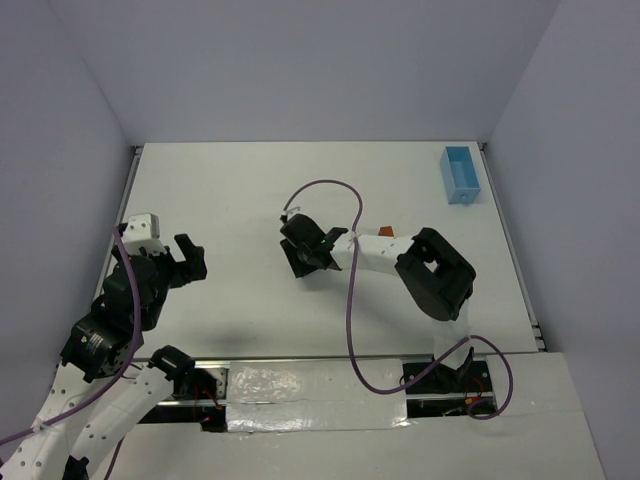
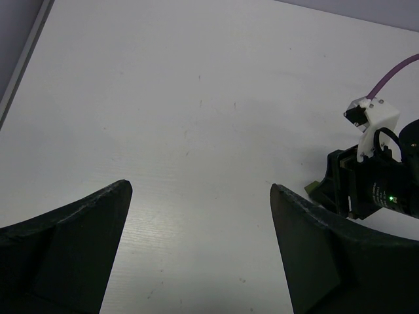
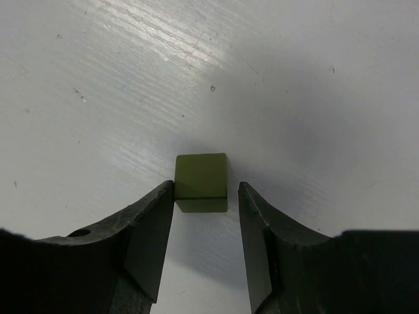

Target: Build the wood block tower

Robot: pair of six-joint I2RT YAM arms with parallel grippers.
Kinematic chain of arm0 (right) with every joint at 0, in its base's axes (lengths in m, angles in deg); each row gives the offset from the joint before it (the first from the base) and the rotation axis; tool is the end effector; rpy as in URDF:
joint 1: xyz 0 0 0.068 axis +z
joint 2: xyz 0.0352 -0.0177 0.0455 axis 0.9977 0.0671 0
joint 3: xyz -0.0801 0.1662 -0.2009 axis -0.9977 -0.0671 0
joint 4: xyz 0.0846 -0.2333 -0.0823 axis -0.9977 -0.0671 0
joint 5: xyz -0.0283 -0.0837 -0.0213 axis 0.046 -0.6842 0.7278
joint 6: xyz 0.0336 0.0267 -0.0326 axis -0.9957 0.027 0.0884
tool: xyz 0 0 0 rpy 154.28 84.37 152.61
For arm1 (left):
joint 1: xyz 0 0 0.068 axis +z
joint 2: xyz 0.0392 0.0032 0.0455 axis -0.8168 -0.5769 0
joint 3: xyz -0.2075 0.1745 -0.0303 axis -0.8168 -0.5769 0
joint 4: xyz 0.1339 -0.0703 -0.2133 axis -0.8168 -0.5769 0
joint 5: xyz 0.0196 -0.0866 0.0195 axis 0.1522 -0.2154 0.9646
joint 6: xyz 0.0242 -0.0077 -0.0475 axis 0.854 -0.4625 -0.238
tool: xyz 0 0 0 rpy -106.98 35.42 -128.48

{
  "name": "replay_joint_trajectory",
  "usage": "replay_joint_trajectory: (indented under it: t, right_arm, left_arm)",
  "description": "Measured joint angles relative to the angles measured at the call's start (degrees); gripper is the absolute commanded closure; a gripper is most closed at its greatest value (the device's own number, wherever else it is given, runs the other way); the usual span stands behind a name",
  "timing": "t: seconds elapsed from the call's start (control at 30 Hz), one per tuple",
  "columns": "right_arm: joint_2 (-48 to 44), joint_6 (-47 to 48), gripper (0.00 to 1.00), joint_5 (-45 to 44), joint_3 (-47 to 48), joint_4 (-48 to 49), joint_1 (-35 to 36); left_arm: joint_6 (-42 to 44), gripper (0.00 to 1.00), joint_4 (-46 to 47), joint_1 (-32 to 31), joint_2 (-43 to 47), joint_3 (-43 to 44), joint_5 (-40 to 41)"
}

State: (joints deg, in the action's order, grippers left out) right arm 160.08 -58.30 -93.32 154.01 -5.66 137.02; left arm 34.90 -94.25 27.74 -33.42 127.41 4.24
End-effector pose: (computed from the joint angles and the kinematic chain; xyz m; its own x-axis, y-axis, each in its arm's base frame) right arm 0.2597 0.3088 0.1644 -0.7039 -0.3919 -0.5924 -0.5047 0.8628 0.0288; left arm 0.0871 -0.0247 0.3537 -0.2028 -0.3112 -0.9284 -0.1300 0.9483 -0.2895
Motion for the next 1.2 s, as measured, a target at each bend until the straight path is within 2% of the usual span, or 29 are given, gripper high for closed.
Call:
replay_joint_trajectory:
  t: [0.27,0.47,0.67,0.8,0.93,1.2]
  right_arm:
    - [0.0,0.6,0.55,0.6,0.3,-0.1,0.0]
    - [0.0,0.8,0.68,1.1,0.4,-0.1,0.0]
    - [-0.6,0.6,0.70,1.0,0.3,-0.8,0.0]
    - [-5.7,0.6,0.70,0.8,-0.2,-3.2,-0.9]
    - [-14.4,0.7,0.70,0.2,-1.9,-4.0,-5.4]
    - [-29.4,2.5,0.70,-2.6,-10.7,-5.5,-22.6]
  left_arm:
    - [0.0,0.01,0.0,0.0,0.0,0.0,0.0]
    - [0.0,0.01,0.0,0.0,0.0,0.0,0.0]
    - [0.0,0.00,0.0,0.0,0.0,0.0,-0.1]
    - [0.0,0.01,0.0,0.0,0.0,0.0,-0.1]
    - [0.0,0.01,0.0,0.0,0.0,0.0,-0.1]
    - [0.1,0.00,0.3,0.0,-0.4,0.0,-1.1]
